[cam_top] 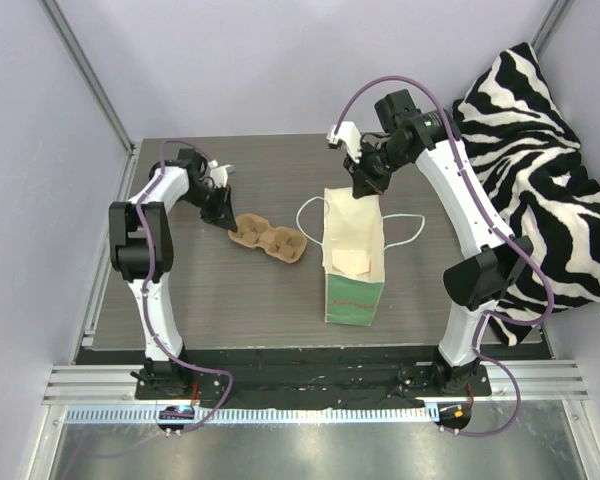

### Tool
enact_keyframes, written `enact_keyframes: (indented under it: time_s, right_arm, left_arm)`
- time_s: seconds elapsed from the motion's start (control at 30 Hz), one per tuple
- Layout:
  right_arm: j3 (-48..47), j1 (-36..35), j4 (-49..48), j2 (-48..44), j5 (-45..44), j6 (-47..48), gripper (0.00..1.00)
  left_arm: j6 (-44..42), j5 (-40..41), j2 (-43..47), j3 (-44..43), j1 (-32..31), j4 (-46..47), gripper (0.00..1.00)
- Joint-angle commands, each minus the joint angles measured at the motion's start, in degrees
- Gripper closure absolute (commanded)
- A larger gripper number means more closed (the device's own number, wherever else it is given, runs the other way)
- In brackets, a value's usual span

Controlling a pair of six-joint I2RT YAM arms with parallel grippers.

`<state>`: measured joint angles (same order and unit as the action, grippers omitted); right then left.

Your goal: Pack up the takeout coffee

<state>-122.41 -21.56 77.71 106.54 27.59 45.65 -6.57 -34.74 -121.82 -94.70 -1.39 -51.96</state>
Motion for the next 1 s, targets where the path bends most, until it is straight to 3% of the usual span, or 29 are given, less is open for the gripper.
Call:
enact_keyframes:
  time_s: [0.0,0.3,0.57,0.67,0.8,0.97]
  right_arm:
    - [-3.53,0.29,3.50,-1.16,3.34,-3.63,0.99]
    - [-4.59,0.20,1.65,-3.44,5.54,-9.96,0.99]
    - [-0.72,0.20,-1.25,-5.29,7.03,-15.32,0.99]
    - [-1.16,0.12,-1.95,-5.29,7.12,-16.90,0.99]
    - [-1.08,0.03,-2.04,-5.20,6.68,-17.35,0.99]
    - [0.68,0.03,-3.09,-5.47,6.16,-17.96,0.99]
  left_arm:
    - [-3.44,0.03,6.06,-1.28,0.16,-1.20,1.00]
    - [-8.89,1.26,21.78,-7.95,0.16,-6.64,1.00]
    - [-16.63,9.84,33.30,-21.04,-0.72,-7.28,1.00]
    - [-19.53,15.56,39.01,-23.08,-4.58,-3.33,1.00]
    - [-26.20,24.61,43.94,-25.27,-15.53,-0.24,1.00]
    - [-30.34,25.16,43.25,-32.30,-21.72,-3.23,1.00]
